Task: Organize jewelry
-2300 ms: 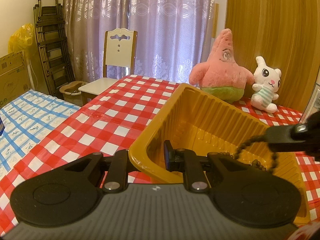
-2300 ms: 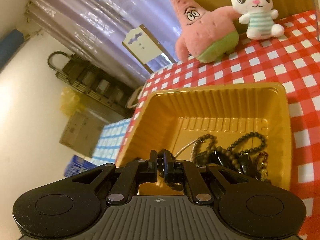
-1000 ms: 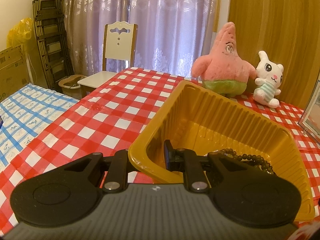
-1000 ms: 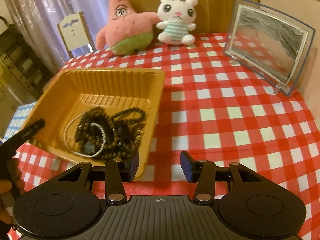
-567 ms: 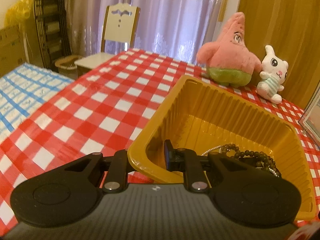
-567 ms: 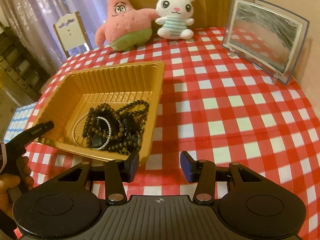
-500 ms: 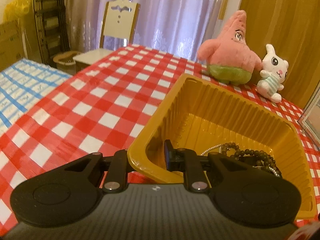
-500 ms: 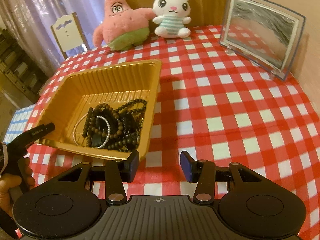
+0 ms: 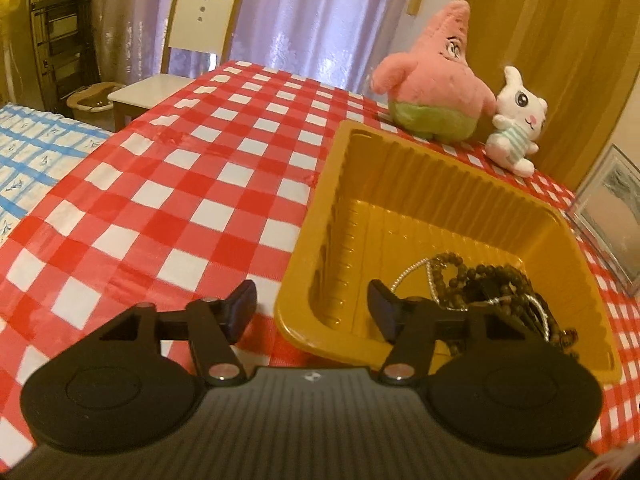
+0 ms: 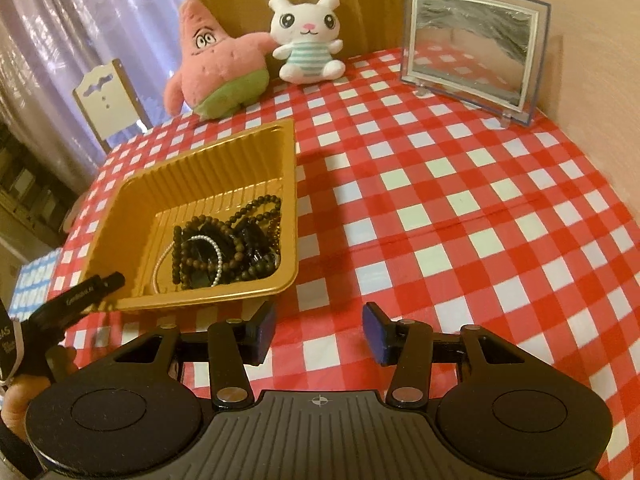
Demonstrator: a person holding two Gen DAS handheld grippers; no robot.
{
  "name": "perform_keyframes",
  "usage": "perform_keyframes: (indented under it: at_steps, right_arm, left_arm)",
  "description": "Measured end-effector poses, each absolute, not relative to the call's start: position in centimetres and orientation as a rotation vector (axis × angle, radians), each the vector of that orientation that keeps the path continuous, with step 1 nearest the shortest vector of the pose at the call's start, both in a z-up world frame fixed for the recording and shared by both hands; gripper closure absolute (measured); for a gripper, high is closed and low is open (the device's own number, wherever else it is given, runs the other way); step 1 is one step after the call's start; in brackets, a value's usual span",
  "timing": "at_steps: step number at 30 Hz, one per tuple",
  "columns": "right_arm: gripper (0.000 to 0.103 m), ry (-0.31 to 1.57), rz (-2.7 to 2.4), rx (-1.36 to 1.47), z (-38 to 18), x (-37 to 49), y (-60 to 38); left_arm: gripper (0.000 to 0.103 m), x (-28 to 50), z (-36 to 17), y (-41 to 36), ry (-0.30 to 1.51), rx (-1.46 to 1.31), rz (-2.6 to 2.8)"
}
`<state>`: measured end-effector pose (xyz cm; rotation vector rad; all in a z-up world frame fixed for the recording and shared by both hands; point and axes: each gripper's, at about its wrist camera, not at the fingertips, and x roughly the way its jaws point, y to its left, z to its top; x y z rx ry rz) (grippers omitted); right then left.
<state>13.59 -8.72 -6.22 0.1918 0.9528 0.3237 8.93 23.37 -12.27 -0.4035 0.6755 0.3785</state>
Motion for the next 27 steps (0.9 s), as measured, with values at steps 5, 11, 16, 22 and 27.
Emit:
perform_keyframes:
  at_steps: [5, 11, 16, 22, 27]
  right_arm:
    - [0.044, 0.955, 0.329, 0.183, -6.3, 12.6, -8.8]
    - [0.043, 0.938, 0.379, 0.150, -6.0, 11.7, -9.0]
    - [0.043, 0.922, 0.413, 0.079, -5.3, 10.7, -10.3]
    - [0.043, 0.918, 0.466, 0.024, -4.0, 8.6, -12.3]
    - [0.043, 0.987, 0.490, 0.044, -3.2, 7.6, -13.9]
  left_arm:
    - [0.030, 7.8, -11.6, 23.7, 0.681, -0.406, 0.373]
    - [0.030, 5.6, -9.8, 24.0, 0.683, -0.437, 0.419]
    - [0.030, 3.1, -6.6, 20.7, 0.691, -0.281, 0.422]
    - [0.030, 0.8, -2.8, 14.6, 0.724, -0.179, 0.338]
    - [0.030, 0.0, -1.4, 10.5, 0.816, -0.217, 0.255]
